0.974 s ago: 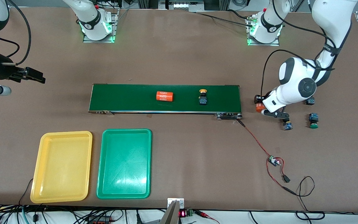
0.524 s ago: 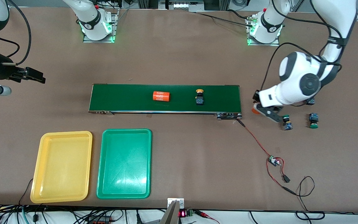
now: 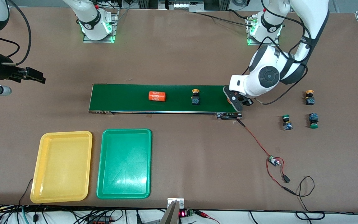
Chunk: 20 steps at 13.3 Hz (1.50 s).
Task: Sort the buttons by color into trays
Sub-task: 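Set the orange cylinder on the green belt and open the left gripper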
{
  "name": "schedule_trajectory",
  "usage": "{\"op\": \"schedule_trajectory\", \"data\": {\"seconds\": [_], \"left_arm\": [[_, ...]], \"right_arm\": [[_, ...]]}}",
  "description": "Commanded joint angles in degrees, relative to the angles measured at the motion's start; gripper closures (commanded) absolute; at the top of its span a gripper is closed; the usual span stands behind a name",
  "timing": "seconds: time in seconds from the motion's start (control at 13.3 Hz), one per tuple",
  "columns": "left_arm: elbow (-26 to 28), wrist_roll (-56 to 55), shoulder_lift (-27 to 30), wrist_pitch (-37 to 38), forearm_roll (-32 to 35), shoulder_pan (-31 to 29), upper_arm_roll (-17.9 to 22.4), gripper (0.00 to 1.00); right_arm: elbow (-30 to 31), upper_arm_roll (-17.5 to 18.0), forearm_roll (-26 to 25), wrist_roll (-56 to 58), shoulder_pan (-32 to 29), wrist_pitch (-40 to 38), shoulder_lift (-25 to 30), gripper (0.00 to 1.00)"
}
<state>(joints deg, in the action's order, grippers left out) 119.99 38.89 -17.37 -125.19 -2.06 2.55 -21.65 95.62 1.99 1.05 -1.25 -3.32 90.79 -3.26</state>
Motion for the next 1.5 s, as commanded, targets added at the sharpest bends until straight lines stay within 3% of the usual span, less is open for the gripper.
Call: {"op": "schedule_trajectory", "data": {"seconds": [0.0,0.15,0.45,0.52,0.6,0.67,0.75,1.05,1.2,1.42], "left_arm": [[-0.45,10.04,-1.26,-2.58,1.88,2.01,0.46,1.0],[-0.63,12.0,-1.7,-3.91,9.93,4.03,0.38,1.0],[-0.54,12.0,-2.4,-4.01,13.13,5.18,0.38,1.0],[-0.45,12.0,-2.4,-4.01,14.35,5.53,0.38,0.96],[-0.54,11.48,-2.49,-4.01,14.54,6.06,0.38,0.74],[-0.45,11.65,-2.49,-4.01,14.54,5.98,0.38,0.11],[-0.45,12.0,-2.23,-3.92,14.54,5.97,0.38,0.0],[-0.98,11.47,2.76,-3.92,13.49,5.89,0.29,0.0],[-4.04,12.17,5.32,-3.48,13.66,4.49,0.46,0.0],[-4.15,12.44,5.86,-3.39,13.58,-5.42,1.34,0.0]], "right_arm": [[0.01,0.03,0.88,-0.25,0.07,0.26,0.19,0.0],[0.09,0.03,0.88,-0.25,0.07,0.26,0.19,0.0],[0.01,0.03,0.88,-0.25,0.07,0.26,0.19,0.0],[0.09,0.03,0.88,-0.25,0.07,0.26,0.19,0.0],[0.09,0.03,0.88,-0.25,0.07,0.26,0.19,0.0],[0.09,0.03,0.88,-0.25,0.07,0.26,0.19,0.0],[0.01,0.03,0.88,-0.16,0.07,0.26,0.19,0.0],[0.01,0.03,0.88,-0.16,0.07,0.26,0.19,0.0],[0.01,0.03,0.88,-0.25,0.07,0.26,0.19,0.0],[0.01,0.2,3.15,-0.25,0.33,0.44,0.28,0.0]]}}
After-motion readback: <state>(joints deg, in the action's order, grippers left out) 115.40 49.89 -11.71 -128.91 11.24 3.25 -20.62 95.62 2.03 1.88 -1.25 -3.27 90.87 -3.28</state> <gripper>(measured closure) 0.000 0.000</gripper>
